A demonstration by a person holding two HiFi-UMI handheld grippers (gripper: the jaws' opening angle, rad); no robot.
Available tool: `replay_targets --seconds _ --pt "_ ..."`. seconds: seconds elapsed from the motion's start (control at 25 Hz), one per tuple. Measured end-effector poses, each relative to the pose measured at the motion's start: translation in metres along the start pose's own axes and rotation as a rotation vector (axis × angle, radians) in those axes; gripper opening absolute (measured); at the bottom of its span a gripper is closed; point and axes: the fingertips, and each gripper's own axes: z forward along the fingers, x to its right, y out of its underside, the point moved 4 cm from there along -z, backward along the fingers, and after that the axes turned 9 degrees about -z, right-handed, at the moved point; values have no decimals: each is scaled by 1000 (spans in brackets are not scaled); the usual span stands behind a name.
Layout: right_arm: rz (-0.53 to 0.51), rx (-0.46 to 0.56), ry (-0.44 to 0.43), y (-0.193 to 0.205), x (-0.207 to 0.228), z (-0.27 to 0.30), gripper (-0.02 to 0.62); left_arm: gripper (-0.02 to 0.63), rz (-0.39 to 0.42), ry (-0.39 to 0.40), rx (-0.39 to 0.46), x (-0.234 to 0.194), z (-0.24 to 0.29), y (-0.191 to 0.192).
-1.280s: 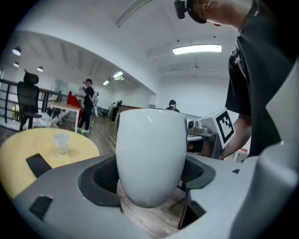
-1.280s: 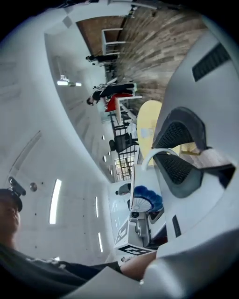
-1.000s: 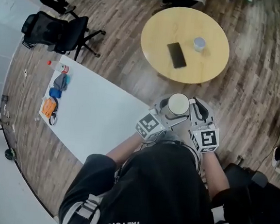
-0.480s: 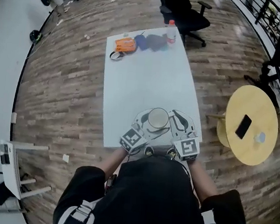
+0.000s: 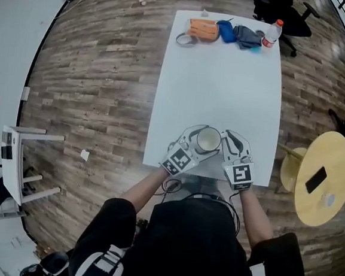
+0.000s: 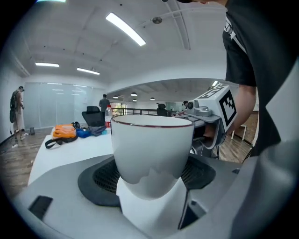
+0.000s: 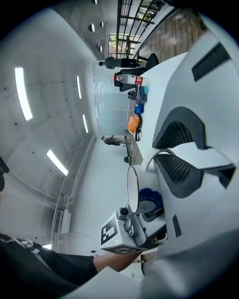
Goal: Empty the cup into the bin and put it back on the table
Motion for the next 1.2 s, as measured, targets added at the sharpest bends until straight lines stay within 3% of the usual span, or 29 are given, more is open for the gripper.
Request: replay_targets --seconds 0.24,0.4,0.76,1.2 --pt "-5 -101 13 68 9 11 49 388 -20 58 -107 -8 47 54" --pt "10 -122 23 90 6 7 49 387 -15 79 -141 -3 57 72" --pt "24 -143 68 117 9 -10 49 387 107 54 -255 12 76 91" --pt "-32 -171 97 114 -1 -11 49 387 111 42 -241 9 64 94"
